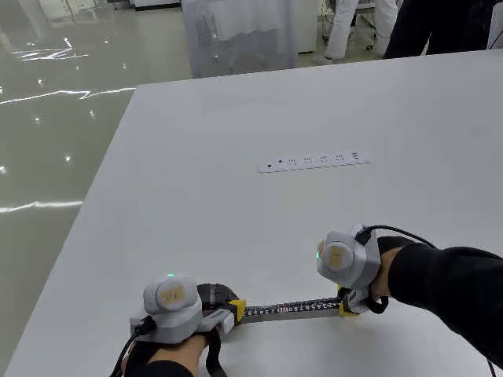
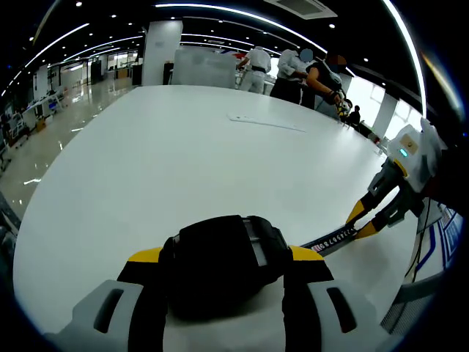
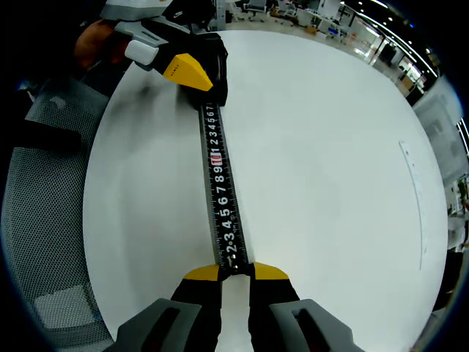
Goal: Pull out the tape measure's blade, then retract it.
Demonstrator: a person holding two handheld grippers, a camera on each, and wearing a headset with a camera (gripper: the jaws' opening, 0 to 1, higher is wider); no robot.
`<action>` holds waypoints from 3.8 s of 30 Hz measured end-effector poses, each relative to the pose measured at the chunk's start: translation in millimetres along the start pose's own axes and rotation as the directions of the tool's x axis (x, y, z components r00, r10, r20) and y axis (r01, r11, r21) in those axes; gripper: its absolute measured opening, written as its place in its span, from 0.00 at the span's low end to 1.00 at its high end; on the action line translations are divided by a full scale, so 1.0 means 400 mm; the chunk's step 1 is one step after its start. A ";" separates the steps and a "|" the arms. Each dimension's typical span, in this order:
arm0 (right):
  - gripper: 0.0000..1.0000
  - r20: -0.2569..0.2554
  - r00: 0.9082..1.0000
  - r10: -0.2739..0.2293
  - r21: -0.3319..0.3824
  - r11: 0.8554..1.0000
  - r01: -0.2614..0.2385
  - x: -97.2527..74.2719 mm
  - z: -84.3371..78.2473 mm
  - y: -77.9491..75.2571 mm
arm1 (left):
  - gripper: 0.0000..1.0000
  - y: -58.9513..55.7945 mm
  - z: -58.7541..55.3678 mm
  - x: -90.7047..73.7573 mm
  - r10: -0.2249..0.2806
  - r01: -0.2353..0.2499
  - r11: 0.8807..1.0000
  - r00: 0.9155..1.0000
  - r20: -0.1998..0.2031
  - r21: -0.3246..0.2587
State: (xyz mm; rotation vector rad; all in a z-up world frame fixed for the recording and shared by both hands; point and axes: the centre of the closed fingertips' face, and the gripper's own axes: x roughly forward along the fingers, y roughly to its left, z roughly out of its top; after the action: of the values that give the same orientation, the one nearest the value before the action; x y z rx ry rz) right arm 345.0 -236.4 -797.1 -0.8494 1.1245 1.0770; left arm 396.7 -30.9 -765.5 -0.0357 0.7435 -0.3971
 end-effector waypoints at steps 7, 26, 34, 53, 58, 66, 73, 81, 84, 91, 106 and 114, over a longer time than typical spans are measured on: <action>0.08 0.002 1.000 0.001 -0.001 1.000 -0.001 0.001 0.005 0.000 | 0.59 0.000 -0.001 0.000 0.001 -0.001 1.000 1.000 -0.002 -0.001; 0.08 0.007 1.000 0.000 0.007 1.000 0.000 0.003 0.019 0.001 | 0.59 0.000 0.000 0.000 0.001 -0.001 1.000 1.000 -0.004 0.000; 0.08 0.009 1.000 0.003 0.008 1.000 -0.003 0.005 0.025 0.002 | 0.59 0.000 -0.001 0.000 0.003 -0.003 1.000 1.000 -0.002 0.001; 0.08 0.011 1.000 0.003 0.003 1.000 -0.003 0.009 0.037 0.004 | 0.59 -0.002 -0.002 0.001 0.002 -0.002 1.000 1.000 -0.009 -0.001; 0.08 0.006 1.000 0.006 -0.004 1.000 -0.006 0.010 0.041 0.005 | 0.59 -0.002 -0.001 0.001 0.002 -0.002 1.000 1.000 -0.011 -0.002; 0.08 0.009 1.000 0.007 0.000 1.000 -0.007 0.011 0.046 0.005 | 0.59 -0.002 0.000 0.000 0.001 -0.001 1.000 1.000 -0.008 -0.002; 0.08 0.009 1.000 0.006 -0.001 1.000 -0.006 0.013 0.053 0.005 | 0.59 0.000 0.000 0.002 0.001 -0.001 1.000 1.000 -0.006 -0.002; 0.08 0.013 1.000 0.006 0.002 1.000 -0.006 0.015 0.059 0.005 | 0.59 0.000 0.000 0.001 0.000 0.000 1.000 1.000 -0.006 -0.002; 0.08 0.013 1.000 0.004 0.001 1.000 -0.004 0.016 0.062 0.005 | 0.59 0.000 0.000 0.001 0.000 0.000 1.000 1.000 -0.006 -0.002; 0.08 0.012 1.000 0.006 -0.002 1.000 -0.006 0.017 0.068 0.005 | 0.59 -0.001 0.000 0.000 -0.001 0.001 1.000 1.000 -0.007 -0.003; 0.08 0.012 1.000 0.005 0.001 1.000 -0.005 0.019 0.079 0.008 | 0.59 0.000 -0.001 0.003 -0.003 0.003 1.000 1.000 -0.005 -0.005; 0.08 0.017 1.000 0.004 0.007 1.000 -0.004 0.020 0.086 0.009 | 0.59 -0.002 -0.002 0.002 -0.005 0.005 1.000 1.000 -0.004 -0.006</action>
State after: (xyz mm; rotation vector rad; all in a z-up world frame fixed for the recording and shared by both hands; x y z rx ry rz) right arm 351.5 -201.4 -796.7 -0.8314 1.1157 1.0809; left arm 396.2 -31.7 -766.5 -0.0427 0.7485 -0.3995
